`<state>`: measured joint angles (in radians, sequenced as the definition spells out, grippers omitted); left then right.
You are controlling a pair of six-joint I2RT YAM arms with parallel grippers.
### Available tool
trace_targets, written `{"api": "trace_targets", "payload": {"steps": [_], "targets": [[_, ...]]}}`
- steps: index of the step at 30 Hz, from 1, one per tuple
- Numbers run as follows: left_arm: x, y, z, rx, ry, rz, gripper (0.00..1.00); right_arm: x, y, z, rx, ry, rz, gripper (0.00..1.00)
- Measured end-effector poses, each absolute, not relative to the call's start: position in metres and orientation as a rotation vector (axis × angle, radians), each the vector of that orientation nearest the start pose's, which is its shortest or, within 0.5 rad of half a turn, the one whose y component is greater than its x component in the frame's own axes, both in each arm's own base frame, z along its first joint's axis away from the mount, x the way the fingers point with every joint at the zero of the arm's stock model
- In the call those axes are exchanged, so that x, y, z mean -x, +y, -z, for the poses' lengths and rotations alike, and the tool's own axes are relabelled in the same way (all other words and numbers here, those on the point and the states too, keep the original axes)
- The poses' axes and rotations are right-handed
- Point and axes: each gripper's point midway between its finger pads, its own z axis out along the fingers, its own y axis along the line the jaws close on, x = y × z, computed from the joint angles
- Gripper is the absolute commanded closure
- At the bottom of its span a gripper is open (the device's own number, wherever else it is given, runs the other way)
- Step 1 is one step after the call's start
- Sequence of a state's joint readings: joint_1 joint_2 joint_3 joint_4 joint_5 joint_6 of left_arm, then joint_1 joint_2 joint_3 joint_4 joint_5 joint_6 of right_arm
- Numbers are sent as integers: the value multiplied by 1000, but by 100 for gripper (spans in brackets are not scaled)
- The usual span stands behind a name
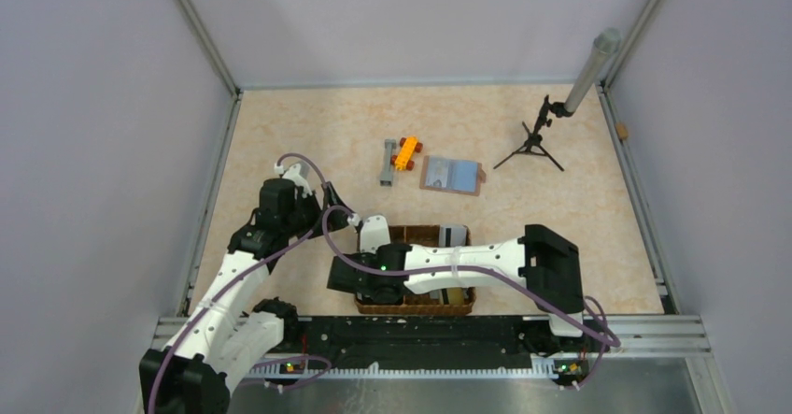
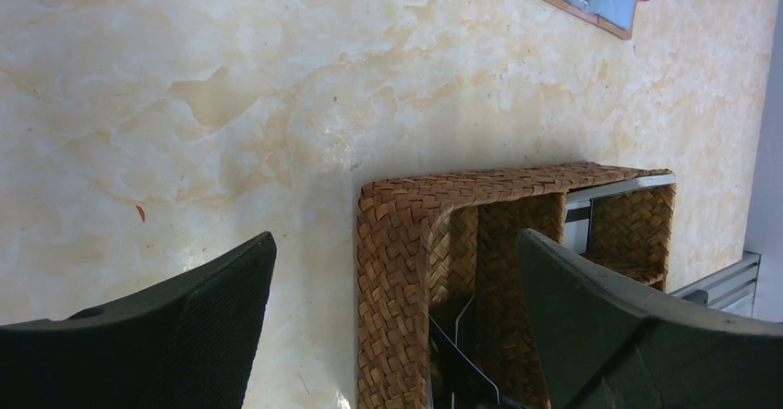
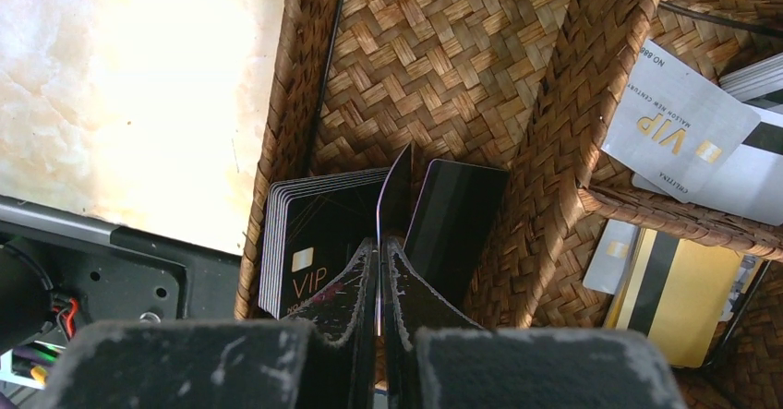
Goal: Put the credit cards into the card holder
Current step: Pick up the credit card from the storage box.
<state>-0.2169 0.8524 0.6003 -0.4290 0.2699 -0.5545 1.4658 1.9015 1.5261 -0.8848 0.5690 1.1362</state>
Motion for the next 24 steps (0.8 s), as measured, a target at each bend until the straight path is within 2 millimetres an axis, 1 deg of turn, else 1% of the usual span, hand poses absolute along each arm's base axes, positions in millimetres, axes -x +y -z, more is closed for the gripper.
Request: {"api": "trace_targets", "payload": {"steps": [9,12,15,17,19,22,23,24], "targets": [[-240,-121,-132,246,2312,698,1,-106,403,-92,322,2495,-172,100],[-240,-119,-135,246,2294,689,1,-108,397,-94,353,2485,-141,100],[-241,-117,-141,242,2268,680,1,-108,389,-101,402,2479,-118,100],[-242,-116,-145,236,2250,676,1,-109,385,-113,435,2470,-134,100],[-243,-115,-151,228,2230,667,1,-111,382,-133,459,2455,-181,100],[-245,-113,-164,210,2196,656,1,-121,375,-164,469,2428,-281,100],[-245,-113,-170,203,2182,656,1,-128,369,-177,467,2416,-337,100],[-246,-113,-174,197,2172,658,1,-134,363,-185,461,2409,-370,100]]}}
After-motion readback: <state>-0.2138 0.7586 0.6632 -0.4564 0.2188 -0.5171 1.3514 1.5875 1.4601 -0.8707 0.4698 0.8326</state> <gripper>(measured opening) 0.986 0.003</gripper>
